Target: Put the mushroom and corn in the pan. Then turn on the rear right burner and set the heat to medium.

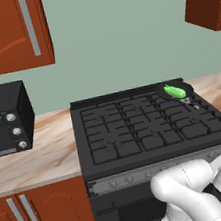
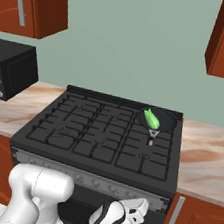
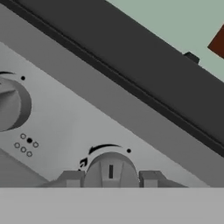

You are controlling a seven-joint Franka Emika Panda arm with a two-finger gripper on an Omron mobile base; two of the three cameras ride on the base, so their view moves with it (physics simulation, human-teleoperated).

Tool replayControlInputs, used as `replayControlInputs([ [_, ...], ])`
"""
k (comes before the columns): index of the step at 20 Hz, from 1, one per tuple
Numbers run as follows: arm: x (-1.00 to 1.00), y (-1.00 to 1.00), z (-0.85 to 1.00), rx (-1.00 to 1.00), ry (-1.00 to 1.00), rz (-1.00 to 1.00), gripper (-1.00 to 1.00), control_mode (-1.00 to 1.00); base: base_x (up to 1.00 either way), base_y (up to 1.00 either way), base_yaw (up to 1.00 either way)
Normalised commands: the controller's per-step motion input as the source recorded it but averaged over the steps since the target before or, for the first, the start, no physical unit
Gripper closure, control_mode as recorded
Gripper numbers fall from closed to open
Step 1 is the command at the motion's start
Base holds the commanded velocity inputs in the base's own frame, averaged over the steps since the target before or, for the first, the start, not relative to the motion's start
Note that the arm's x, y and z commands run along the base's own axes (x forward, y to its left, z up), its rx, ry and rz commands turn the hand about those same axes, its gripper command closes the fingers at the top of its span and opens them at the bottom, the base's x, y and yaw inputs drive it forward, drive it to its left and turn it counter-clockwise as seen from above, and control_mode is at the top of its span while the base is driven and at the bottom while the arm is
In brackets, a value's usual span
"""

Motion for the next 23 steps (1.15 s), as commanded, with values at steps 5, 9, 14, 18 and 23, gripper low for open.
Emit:
replayControlInputs([
  [5,0.0,0.0,-0.04,-0.3,0.0,-0.02,1.0,-1.0,0.0,0.0,0.0],
  [9,0.0,0.0,0.0,-0.3,0.0,-0.02,1.0,-1.0,0.0,0.0,0.0],
  [14,0.0,0.0,-0.02,-0.3,0.0,-0.02,1.0,-1.0,0.0,0.0,0.0],
  [18,0.0,0.0,-0.02,-0.3,0.0,-0.02,1.0,-1.0,0.0,0.0,0.0],
  [23,0.0,0.0,-0.03,-0.3,0.0,-0.02,1.0,-1.0,0.0,0.0,0.0],
])
